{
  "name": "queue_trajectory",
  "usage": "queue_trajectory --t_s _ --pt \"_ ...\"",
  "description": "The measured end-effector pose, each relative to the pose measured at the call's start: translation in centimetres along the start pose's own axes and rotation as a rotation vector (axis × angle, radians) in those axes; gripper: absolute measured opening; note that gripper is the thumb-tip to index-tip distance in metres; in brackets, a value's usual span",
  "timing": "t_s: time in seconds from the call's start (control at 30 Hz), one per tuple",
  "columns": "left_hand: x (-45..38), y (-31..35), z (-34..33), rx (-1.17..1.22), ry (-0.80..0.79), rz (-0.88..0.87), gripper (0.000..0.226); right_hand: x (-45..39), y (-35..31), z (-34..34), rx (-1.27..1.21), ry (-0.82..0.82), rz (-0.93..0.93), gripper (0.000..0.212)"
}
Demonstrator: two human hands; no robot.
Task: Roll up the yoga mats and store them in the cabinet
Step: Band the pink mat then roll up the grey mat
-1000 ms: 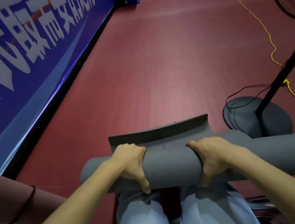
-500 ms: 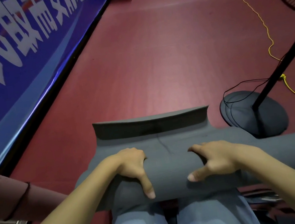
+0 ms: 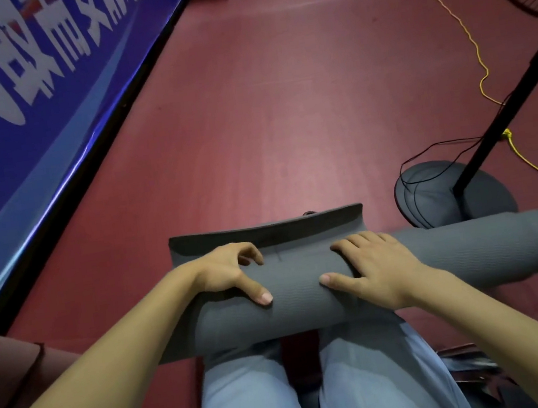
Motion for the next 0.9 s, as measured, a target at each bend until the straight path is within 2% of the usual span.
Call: queue_trajectory --t_s 0.13,0.3,0.4,0.47,0.57,0.63,0.7,0.77,0.83,0.9 --pt "0.6 0.3 1.4 0.015 0.111 -0.01 0.086 -0.5 -0.4 -0.3 0.044 0.017 -0.044 0.097" --pt "1.0 1.1 2.9 0.035 0.235 -0.035 0.045 -1.6 -3.0 -0.1 0.058 0.155 -0.085 0.087" --pt "0.7 0.8 3.2 -0.028 0.297 0.002 0.026 -1.9 -3.7 -0.5 0.046 0.099 -0.04 0.1" --pt "0.8 1.0 3.2 -0.106 0.347 0.014 0.021 -2.0 -3.4 -0.5 0.091 0.018 0.006 0.115" --pt "1.0 1.9 2.9 -0.341 0.421 0.065 0.033 -2.5 -2.8 -0.5 0.194 -0.034 0.037 0.138" --pt "1.0 2.4 2.7 -0.437 0.429 0.072 0.04 -2.9 -2.6 -0.5 0.228 -0.042 0.031 0.145" --pt "1.3 2.4 2.0 -0.436 0.383 0.038 0.051 -3.2 -2.3 -0.3 0.24 -0.046 0.028 0.144" --pt "1.9 2.3 0.5 -0.483 0.322 0.019 0.079 -3.5 -2.3 -0.1 0.248 -0.048 0.04 0.141" --pt "2.3 2.2 -1.3 -0.648 0.33 0.045 0.112 -3.8 -2.3 -0.1 0.259 -0.043 0.051 0.14" --pt "1.6 2.1 -2.0 -0.721 0.381 0.066 0.125 -4.1 -2.5 -0.2 0.267 -0.052 0.049 0.141"
Point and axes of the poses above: each hand's wrist, its own x-axis away from the middle knuckle, its own z-axis out of the back of the hand, y = z × x, the point moved 5 cm from there along -x, towards the middle knuckle, and after that the axes turned 13 degrees about z, right-handed, at the moved point
